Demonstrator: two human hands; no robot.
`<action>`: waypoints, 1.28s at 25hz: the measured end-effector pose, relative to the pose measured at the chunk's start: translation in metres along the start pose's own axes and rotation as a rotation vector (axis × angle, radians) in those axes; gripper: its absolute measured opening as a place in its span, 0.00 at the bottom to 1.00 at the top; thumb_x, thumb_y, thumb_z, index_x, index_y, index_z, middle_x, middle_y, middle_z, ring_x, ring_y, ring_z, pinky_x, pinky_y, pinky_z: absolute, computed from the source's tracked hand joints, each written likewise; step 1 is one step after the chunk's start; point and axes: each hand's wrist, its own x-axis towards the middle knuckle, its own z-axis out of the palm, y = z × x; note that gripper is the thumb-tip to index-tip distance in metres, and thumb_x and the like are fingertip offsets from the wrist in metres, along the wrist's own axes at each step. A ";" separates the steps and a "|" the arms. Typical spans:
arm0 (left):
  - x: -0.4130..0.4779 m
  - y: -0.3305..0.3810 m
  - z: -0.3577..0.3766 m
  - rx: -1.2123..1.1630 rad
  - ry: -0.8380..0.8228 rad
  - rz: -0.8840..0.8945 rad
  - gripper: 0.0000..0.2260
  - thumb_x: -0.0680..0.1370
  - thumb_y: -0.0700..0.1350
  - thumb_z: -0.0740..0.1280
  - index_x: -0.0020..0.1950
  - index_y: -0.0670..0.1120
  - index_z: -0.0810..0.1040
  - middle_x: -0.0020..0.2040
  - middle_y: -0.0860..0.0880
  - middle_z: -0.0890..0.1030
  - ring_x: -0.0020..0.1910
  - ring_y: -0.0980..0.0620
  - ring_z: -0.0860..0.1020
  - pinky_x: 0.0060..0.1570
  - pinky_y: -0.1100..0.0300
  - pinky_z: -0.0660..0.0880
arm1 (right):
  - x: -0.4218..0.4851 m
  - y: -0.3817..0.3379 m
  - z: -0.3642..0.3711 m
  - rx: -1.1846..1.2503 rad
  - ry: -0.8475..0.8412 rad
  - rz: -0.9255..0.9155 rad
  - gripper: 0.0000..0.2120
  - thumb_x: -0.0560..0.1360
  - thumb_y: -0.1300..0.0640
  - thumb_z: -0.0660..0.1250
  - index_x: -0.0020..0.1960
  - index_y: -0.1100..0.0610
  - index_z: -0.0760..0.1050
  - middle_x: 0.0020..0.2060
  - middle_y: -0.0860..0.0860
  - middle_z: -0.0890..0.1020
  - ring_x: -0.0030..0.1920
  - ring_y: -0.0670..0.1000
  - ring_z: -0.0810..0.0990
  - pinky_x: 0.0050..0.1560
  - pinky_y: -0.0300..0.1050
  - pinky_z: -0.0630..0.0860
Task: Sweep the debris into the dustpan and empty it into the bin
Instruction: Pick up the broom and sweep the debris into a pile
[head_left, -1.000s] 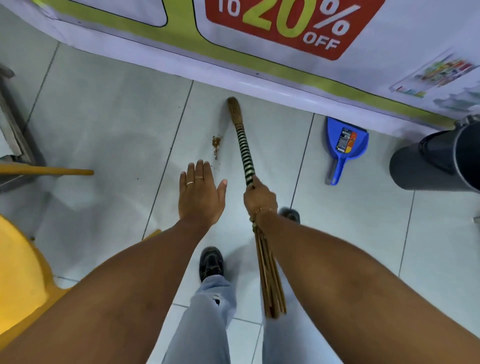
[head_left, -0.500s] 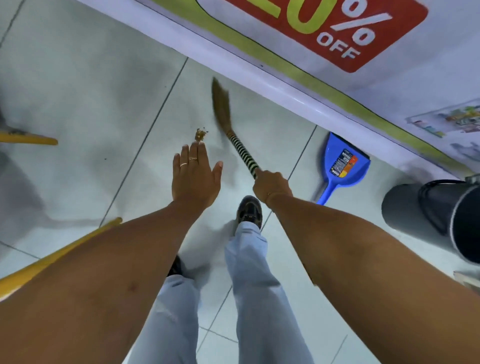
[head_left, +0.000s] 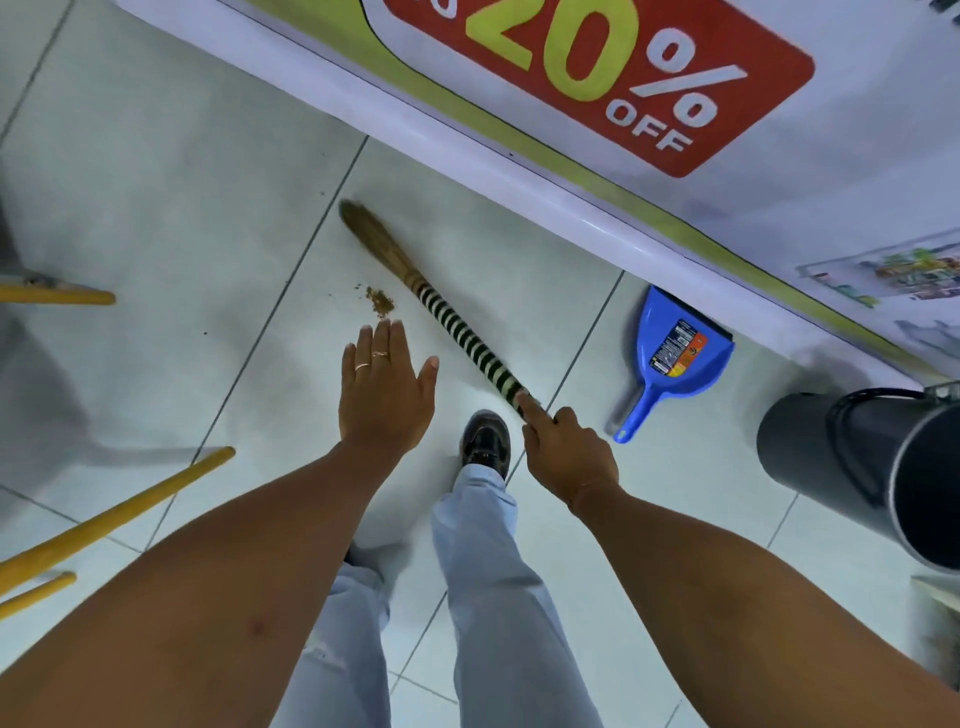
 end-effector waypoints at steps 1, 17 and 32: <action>0.002 0.001 -0.002 -0.002 0.009 0.000 0.27 0.80 0.53 0.53 0.73 0.37 0.56 0.74 0.37 0.63 0.74 0.39 0.58 0.74 0.45 0.55 | 0.011 -0.003 -0.010 0.005 0.031 -0.010 0.25 0.79 0.52 0.54 0.74 0.41 0.54 0.54 0.59 0.74 0.45 0.65 0.79 0.41 0.52 0.72; 0.056 -0.032 -0.004 -0.007 0.042 -0.135 0.26 0.80 0.53 0.54 0.73 0.37 0.58 0.73 0.37 0.64 0.74 0.39 0.58 0.74 0.46 0.54 | 0.200 -0.110 -0.122 -0.073 -0.058 -0.022 0.20 0.76 0.61 0.60 0.67 0.57 0.70 0.60 0.58 0.75 0.60 0.61 0.75 0.53 0.50 0.74; 0.006 -0.025 -0.022 -0.055 0.036 0.022 0.25 0.80 0.52 0.54 0.72 0.38 0.60 0.73 0.39 0.66 0.74 0.40 0.59 0.73 0.46 0.55 | 0.032 0.009 -0.068 -0.177 -0.072 0.029 0.27 0.73 0.55 0.56 0.70 0.36 0.61 0.60 0.52 0.80 0.56 0.59 0.79 0.51 0.49 0.76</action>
